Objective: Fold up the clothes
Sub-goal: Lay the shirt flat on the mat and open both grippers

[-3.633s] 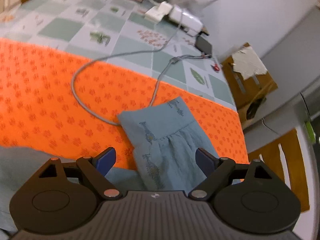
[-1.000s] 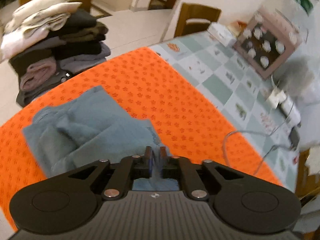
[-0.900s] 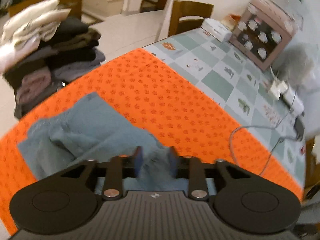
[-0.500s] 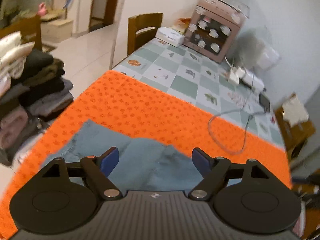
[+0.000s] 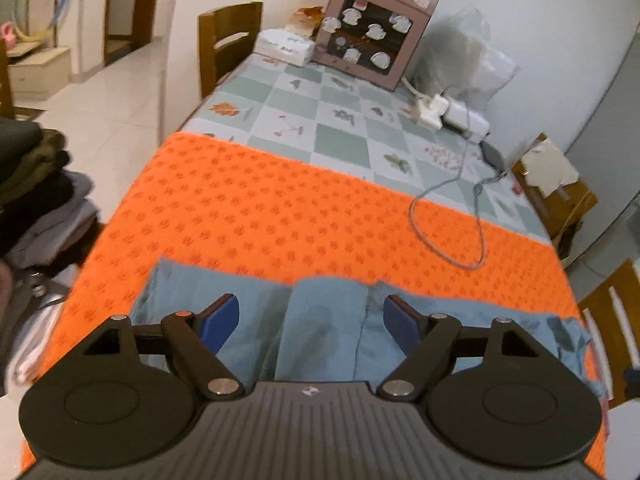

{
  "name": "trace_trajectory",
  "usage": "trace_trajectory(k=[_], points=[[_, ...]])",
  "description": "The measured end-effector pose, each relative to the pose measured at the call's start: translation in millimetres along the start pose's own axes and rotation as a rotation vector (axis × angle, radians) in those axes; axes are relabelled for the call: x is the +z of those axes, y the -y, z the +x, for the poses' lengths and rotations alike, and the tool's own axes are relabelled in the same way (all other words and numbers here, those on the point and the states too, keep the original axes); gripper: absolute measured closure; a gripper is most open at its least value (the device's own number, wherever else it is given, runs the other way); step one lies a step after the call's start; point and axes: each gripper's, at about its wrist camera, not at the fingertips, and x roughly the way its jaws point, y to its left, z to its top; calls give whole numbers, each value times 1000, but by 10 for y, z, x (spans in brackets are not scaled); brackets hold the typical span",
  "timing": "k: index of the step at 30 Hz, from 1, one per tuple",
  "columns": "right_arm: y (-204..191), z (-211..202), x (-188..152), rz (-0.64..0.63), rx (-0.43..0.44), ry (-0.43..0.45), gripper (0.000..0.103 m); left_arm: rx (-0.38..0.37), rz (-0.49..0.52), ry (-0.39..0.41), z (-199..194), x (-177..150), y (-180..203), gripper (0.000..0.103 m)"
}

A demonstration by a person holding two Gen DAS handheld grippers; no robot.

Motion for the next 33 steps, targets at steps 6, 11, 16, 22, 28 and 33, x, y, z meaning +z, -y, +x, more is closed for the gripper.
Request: trace_trajectory(k=[6,11,16,22,28,33], points=[[-301,-114,-285,125,-99,56,34,-124,-48,-85,425,26,-125,28],[-483,-192,-422,182,-171,100,34,-143,-13,-76,396,-3,-72,99],[-609,-236,-451,191,-210,134,34,-133,-47,-19,-71,281,-12,101],[-738,-248,-436,182,-208,166,34,-15,-28,10,-396,556,53,100],[-841,-209,-391,153,-200,164,34,68,-35,-90,-23,405,-119,84],[-900,-203,-331,131,-192,167,34,74,-69,-88,-42,286,-304,55]])
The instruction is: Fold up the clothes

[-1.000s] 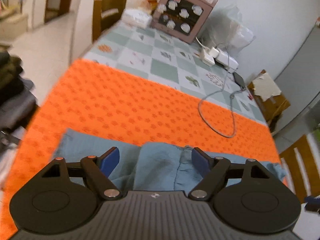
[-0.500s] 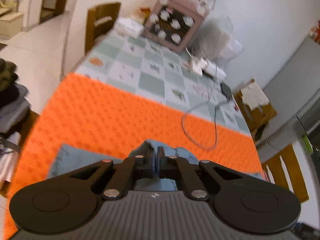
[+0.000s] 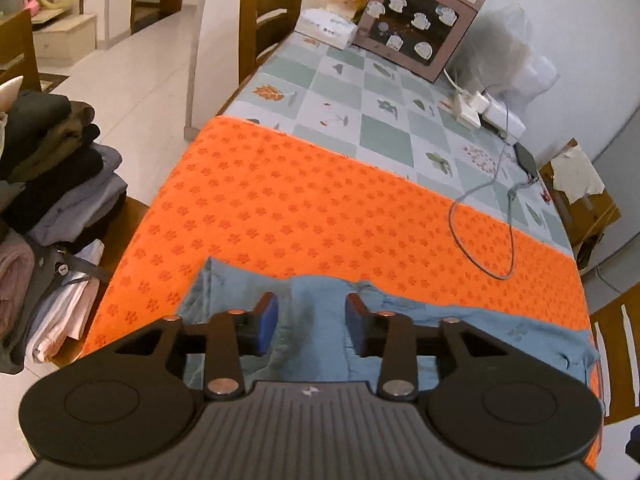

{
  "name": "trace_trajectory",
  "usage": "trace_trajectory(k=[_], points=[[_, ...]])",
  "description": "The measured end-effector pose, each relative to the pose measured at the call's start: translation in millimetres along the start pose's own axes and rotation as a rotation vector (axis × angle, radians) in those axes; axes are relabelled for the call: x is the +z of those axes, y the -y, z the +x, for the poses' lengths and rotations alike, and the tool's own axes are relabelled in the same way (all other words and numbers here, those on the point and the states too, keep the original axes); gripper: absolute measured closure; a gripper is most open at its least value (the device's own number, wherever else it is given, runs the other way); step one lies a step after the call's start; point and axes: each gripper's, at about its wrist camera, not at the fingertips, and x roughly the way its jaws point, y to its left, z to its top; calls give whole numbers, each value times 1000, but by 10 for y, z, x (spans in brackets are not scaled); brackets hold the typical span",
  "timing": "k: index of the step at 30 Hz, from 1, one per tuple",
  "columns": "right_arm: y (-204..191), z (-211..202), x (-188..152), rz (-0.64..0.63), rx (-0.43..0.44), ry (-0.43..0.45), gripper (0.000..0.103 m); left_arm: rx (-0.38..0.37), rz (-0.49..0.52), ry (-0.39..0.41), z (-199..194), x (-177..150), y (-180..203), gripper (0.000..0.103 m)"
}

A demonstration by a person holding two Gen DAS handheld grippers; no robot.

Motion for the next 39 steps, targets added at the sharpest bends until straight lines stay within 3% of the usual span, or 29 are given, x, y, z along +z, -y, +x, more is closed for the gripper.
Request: trace_trajectory(k=[2,6,9,11,12,13,18,20,22,32,35,39], points=[[-18,-3,24,-4,6,3,34,4,8,27,-76,-35,-37,43],[-57,46,75,-15,14,2,34,6,71,66,-174,-120,-12,36],[-105,126,110,-26,29,-8,34,24,105,48,-125,-182,21,33],[-147,187,131,-36,46,-20,51,21,99,33,-95,-216,6,33],[-172,219,141,-42,56,-29,78,17,95,30,-90,-228,-3,33],[-196,247,148,-48,59,-37,95,17,94,28,-91,-236,-12,33],[-337,303,170,-80,85,-41,92,10,102,38,-133,-256,-35,31],[-394,300,183,-93,96,-33,68,9,105,45,-166,-260,-35,31],[-445,273,204,-111,118,-14,56,9,109,53,-201,-260,-39,29],[-646,167,350,-159,318,62,52,45,186,83,-424,-259,-121,25],[-714,93,374,-148,381,93,53,25,220,107,-548,-257,-186,23],[-895,-77,354,-142,403,170,53,-33,268,110,-653,-238,-294,23]])
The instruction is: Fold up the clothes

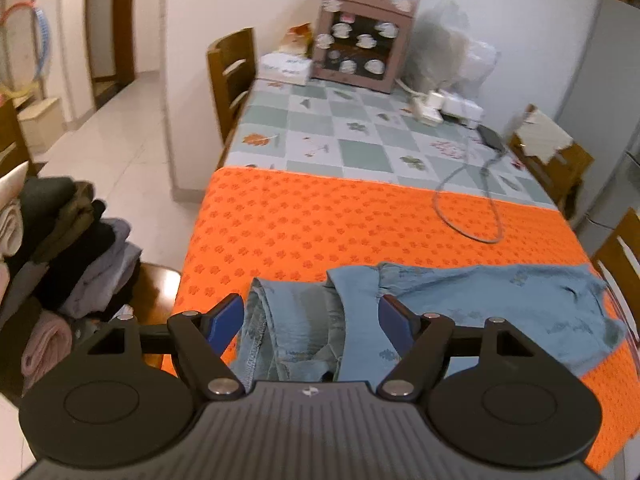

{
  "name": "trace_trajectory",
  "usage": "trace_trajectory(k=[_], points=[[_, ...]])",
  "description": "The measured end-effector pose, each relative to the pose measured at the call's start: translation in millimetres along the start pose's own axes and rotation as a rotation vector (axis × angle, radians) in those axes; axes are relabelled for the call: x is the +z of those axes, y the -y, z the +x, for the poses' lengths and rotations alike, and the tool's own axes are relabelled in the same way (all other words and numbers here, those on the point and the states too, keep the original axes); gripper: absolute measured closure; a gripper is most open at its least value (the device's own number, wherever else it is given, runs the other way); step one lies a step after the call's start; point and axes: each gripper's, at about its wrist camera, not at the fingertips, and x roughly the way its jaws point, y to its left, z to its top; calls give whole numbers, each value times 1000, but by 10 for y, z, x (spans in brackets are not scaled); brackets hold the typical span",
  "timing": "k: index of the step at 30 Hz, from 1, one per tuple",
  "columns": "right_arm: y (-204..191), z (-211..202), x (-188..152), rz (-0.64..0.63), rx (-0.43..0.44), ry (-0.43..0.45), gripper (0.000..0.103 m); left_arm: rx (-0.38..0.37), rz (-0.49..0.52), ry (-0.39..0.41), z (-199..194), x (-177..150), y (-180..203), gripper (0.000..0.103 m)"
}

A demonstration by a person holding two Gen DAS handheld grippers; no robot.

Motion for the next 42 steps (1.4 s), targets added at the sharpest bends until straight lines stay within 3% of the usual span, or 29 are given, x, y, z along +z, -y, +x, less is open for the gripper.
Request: trace_trajectory(k=[4,9,14,18,22,31,37,42], points=[[-410,-111,-34,-42,0,98,53,-99,92,17,-104,30,-111,23],[-1154,-90,-158,-82,-54,186,53,-279,233,27,-249,147,-363,23],[-1841,119,-303,-65,-188,171,53,-430,376,23,-458,236,-581,23],[-2246,302,-435,-19,-270,144,53,-551,431,5,-681,213,-683,23],[-2411,389,-527,20,-320,134,53,-608,472,-9,-816,140,-668,23],[-2486,337,-709,76,-297,138,53,-674,587,-16,-1025,-53,-474,23],[-2478,347,-764,132,-352,140,53,-744,641,-60,-796,-2,-428,22],[-2431,562,-795,228,-464,139,53,-816,762,-88,-285,177,-457,22]])
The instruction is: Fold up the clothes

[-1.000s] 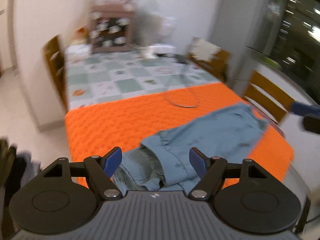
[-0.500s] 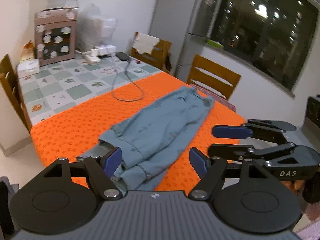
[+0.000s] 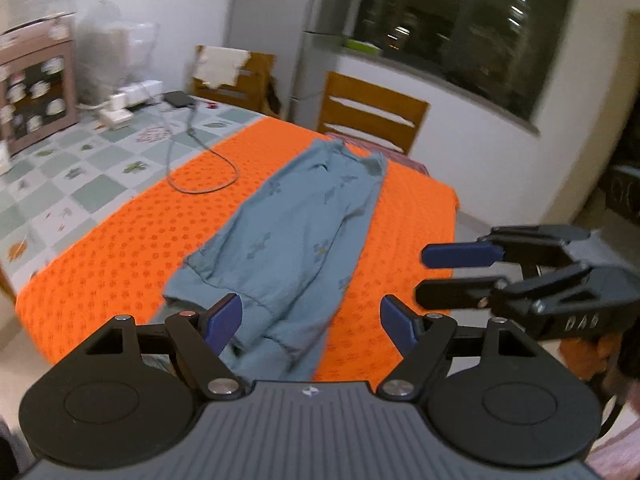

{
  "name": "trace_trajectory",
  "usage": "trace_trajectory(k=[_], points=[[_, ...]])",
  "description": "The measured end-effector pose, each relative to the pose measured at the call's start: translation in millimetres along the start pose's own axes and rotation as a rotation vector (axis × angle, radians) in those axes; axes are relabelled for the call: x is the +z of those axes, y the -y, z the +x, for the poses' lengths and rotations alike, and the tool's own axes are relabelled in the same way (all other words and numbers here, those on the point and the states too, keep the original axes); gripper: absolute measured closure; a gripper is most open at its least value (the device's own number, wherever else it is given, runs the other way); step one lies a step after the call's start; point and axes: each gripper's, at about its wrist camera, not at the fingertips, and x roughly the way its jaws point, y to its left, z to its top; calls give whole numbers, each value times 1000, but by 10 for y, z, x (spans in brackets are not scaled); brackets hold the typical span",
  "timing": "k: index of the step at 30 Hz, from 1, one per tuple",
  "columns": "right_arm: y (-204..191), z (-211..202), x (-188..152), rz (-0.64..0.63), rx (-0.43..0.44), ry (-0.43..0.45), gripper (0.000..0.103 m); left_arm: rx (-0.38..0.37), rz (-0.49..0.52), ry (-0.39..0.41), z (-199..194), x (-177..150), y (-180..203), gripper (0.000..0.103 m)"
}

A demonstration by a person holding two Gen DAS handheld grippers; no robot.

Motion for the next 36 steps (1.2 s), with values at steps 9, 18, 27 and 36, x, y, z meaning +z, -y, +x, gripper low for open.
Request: trace_trajectory(k=[9,18,27,36], points=[[-271,508,-191,167,-315,-2,53,-182,326,-68,536,93,-1087,22],[-538,856,-364,131,-408,-78,44,-543,618,-107,1073,308,-1356,27],[-713,1035,-493,122,-459,-137,43,-688,708,-228,1724,156,-1327,70],[-782,1097,-493,132,-472,-138,40,-634,724,-302,2007,-213,-1506,70]])
